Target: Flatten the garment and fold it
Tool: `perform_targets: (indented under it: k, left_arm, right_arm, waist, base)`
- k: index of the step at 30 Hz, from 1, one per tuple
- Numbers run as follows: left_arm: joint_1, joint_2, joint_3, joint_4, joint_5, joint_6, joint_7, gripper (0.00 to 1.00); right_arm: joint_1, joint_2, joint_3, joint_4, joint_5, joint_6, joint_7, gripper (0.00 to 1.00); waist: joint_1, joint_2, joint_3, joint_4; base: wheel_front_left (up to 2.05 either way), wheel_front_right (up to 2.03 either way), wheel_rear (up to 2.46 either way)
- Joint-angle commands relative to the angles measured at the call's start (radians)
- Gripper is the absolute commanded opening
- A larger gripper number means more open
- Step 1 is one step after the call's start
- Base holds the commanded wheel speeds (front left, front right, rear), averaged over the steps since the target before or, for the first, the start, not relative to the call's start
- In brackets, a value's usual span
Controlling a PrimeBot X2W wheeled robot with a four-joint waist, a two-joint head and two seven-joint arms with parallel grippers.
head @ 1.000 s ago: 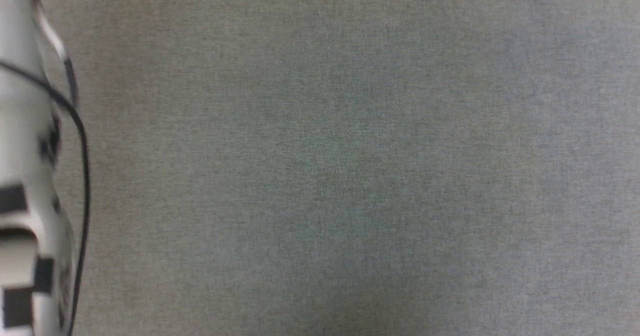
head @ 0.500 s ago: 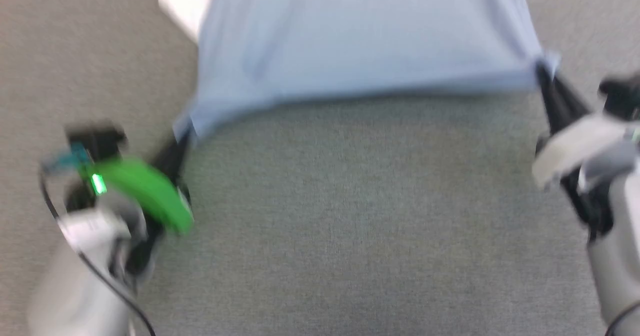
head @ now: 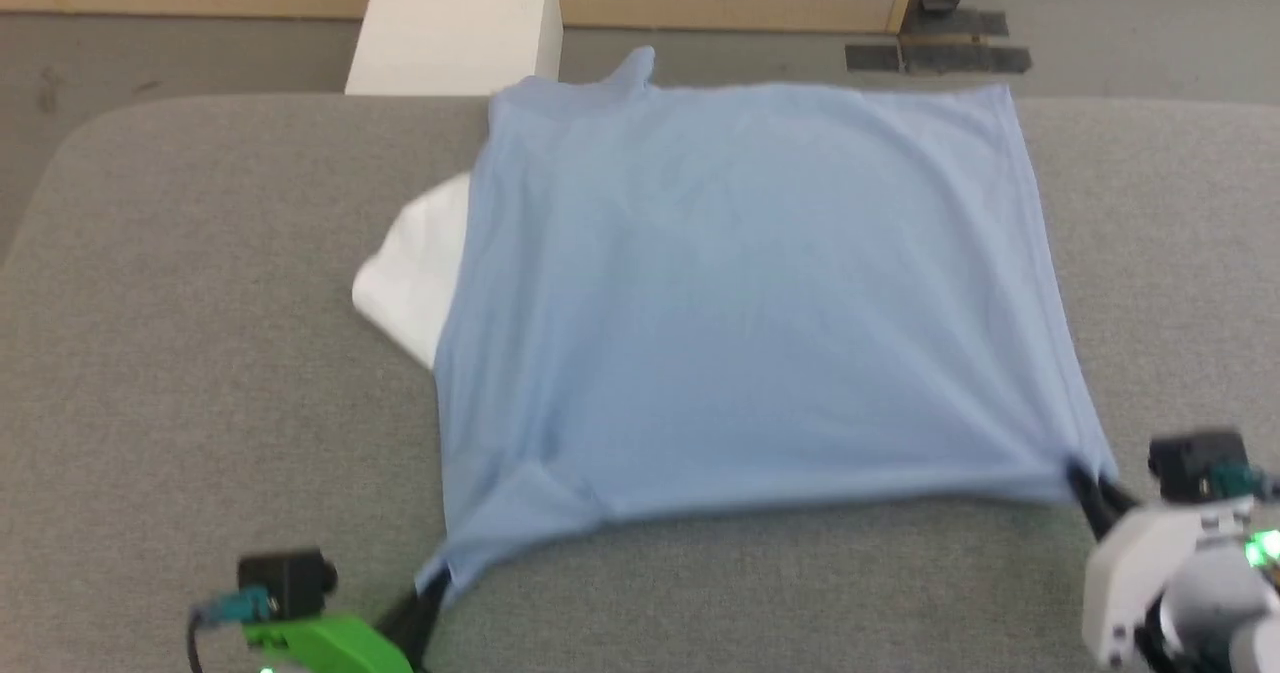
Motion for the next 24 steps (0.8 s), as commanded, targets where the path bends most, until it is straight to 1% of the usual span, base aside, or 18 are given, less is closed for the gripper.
perform_targets:
  k: [1,5,7,9,11,14,16,18,21,24]
  left_arm:
    - [0.042,0.009,-0.008,-0.012,-0.001,0.013,0.014,0.0]
    - [0.123,0.02,-0.026,-0.049,-0.032,0.027,0.062,0.0]
    - [0.153,0.031,-0.029,-0.062,-0.044,0.036,0.084,0.0]
    - [0.171,0.04,-0.029,-0.081,-0.045,0.034,0.083,0.0]
    - [0.169,0.038,-0.019,-0.096,-0.02,0.036,0.038,0.0]
    - [0.146,0.032,-0.019,-0.107,0.05,0.035,-0.05,0.0]
    - [0.117,0.02,-0.025,-0.107,0.107,0.034,-0.12,0.0]
    - [0.084,0.013,-0.032,-0.1,0.164,0.04,-0.176,0.0]
    - [0.032,0.001,-0.04,-0.087,0.229,0.045,-0.246,0.0]
    - [-0.037,-0.004,-0.042,-0.072,0.281,0.043,-0.3,0.0]
  right_arm:
    - [0.047,0.008,-0.013,-0.02,0.0,-0.002,0.029,0.0]
    - [0.159,0.033,-0.035,-0.075,0.021,-0.002,0.117,0.0]
    - [0.197,0.036,-0.039,-0.103,0.023,-0.002,0.13,0.0]
    - [0.224,0.041,-0.039,-0.13,0.03,-0.002,0.113,0.0]
    - [0.24,0.034,-0.027,-0.153,0.036,-0.002,0.06,0.0]
    - [0.251,0.037,-0.027,-0.164,0.037,-0.002,-0.036,0.0]
    - [0.247,0.058,-0.049,-0.161,0.024,-0.002,-0.12,0.0]
    - [0.237,0.077,-0.059,-0.157,0.005,-0.002,-0.173,0.0]
    - [0.215,0.085,-0.052,-0.156,-0.021,-0.002,-0.221,0.0]
    - [0.181,0.076,-0.042,-0.153,-0.034,-0.002,-0.231,0.0]
  waist:
    - [0.0001,0.0,-0.02,0.003]
    - [0.0001,0.0,-0.025,-0.002]
    - [0.0001,0.0,-0.027,-0.004]
    - [0.0001,0.0,-0.029,-0.004]
    - [0.0001,0.0,-0.031,-0.002]
    - [0.0001,0.0,-0.033,-0.002]
    - [0.0001,0.0,-0.035,-0.003]
    - [0.0001,0.0,-0.036,-0.005]
    - [0.0001,0.0,-0.036,-0.013]
    - [0.0001,0.0,-0.032,-0.022]
  base:
    - [0.0,0.0,0.0]
    - [0.0,0.0,0.0]
    - [0.0,0.0,0.0]
    - [0.0,0.0,0.0]
    - [0.0,0.0,0.0]
    - [0.0,0.0,0.0]
    - [0.0,0.0,0.0]
    - [0.0,0.0,0.0]
    - [0.0,0.0,0.0]
    - [0.0,0.0,0.0]
